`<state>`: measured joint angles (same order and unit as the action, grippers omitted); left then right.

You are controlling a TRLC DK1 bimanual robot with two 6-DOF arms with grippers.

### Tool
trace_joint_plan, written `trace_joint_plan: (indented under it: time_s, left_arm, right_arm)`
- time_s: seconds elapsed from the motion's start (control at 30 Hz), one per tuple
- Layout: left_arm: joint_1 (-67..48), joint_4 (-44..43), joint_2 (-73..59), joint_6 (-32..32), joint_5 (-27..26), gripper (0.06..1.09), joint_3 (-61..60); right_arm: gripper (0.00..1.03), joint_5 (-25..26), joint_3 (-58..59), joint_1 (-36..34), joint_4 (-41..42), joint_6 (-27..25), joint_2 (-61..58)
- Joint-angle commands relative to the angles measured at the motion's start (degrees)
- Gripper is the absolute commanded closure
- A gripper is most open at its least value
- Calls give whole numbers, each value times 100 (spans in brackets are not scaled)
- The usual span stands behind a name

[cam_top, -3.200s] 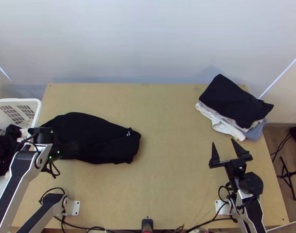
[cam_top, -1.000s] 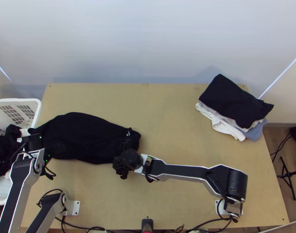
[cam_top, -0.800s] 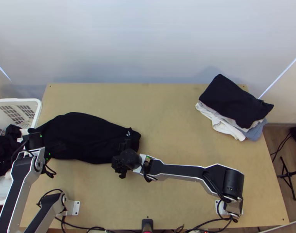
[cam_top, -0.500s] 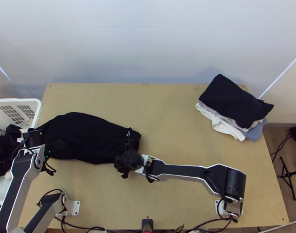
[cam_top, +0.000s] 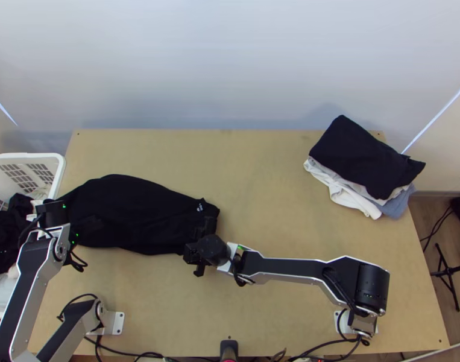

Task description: Fold the t-shirt

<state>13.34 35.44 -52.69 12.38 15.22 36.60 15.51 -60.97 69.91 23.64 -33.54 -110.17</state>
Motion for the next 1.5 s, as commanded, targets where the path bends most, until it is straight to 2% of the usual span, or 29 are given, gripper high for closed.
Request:
trace_joint_plan:
  time_s: [0.0, 0.03, 0.3, 0.43, 0.5, 0.7, 0.87, 1.1, 1.33, 1.47]
  left_arm:
    - [2, 42, 30, 27, -2, 9, -21]
    - [2, 42, 30, 36, -2, 9, -30]
    - [19, 33, 83, 63, -2, 9, -4]
    - [19, -28, 83, 89, -2, 9, 14]
    - [19, -37, 83, 98, -2, 9, 40]
    - [28, -72, 48, 98, -2, 9, 93]
    - [28, -99, 74, 71, -2, 9, 84]
    - [-104, -64, 118, 10, -2, 9, 137]
    - [-412, -55, 136, 45, -99, 9, 374]
    - [-622, -486, 153, 98, -169, 9, 286]
  right_arm:
    - [91, 102, -3, 5, 220, -39, -48]
    - [100, 128, -20, 14, 317, -39, -48]
    - [100, 770, -741, -56, 440, 216, 189]
    - [100, 1332, -1365, -338, 422, 313, 391]
    - [100, 1596, -1585, -557, 422, 348, 488]
    - [100, 1859, -1760, -1542, 440, 559, 778]
    - [100, 2281, -1787, -2465, 431, 946, 787]
    - [100, 2360, -1339, -3027, 431, 1403, 1041]
    - [100, 2360, -1558, -2913, 440, 1491, 1736]
    - [100, 2334, -1822, -2702, 431, 1473, 2079]
